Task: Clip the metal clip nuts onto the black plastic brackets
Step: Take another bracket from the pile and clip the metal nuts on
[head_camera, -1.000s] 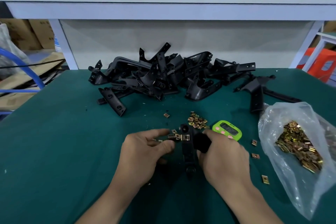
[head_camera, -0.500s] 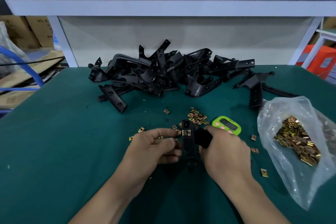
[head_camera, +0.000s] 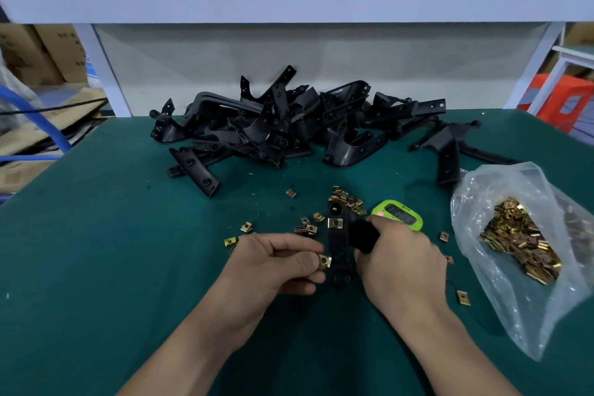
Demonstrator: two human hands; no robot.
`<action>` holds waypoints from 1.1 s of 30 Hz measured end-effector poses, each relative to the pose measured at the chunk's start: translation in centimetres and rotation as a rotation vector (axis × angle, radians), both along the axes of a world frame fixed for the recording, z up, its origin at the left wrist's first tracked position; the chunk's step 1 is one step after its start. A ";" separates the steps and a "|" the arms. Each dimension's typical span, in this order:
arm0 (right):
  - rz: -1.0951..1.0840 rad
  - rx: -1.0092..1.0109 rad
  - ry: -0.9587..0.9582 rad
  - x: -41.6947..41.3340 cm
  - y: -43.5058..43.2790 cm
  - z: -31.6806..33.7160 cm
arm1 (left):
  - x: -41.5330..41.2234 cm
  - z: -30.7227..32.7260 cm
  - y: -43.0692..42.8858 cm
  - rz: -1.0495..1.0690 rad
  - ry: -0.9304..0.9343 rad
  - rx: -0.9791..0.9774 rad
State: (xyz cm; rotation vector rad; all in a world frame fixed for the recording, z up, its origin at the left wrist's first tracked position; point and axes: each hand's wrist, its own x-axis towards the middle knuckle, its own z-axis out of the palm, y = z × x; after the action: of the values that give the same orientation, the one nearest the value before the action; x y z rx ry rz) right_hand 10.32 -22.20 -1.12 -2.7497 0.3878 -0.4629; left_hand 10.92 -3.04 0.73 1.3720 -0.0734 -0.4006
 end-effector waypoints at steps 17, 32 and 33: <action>0.031 -0.035 0.028 -0.1 0.1 0.3 | -0.4 0.1 -1.1 0.116 -0.015 0.060; -0.017 0.024 0.054 0.0 -0.2 0.5 | -0.4 0.1 -1.0 0.135 -0.041 0.041; -0.002 0.008 0.054 -0.1 -0.1 0.5 | -0.5 0.0 -1.2 0.121 -0.041 0.035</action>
State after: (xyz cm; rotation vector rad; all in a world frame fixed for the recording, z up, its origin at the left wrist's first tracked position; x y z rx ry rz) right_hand 10.23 -22.33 -0.57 -2.7588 0.4046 -0.3870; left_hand 10.44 -4.21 0.73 1.4116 -0.0167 -0.2734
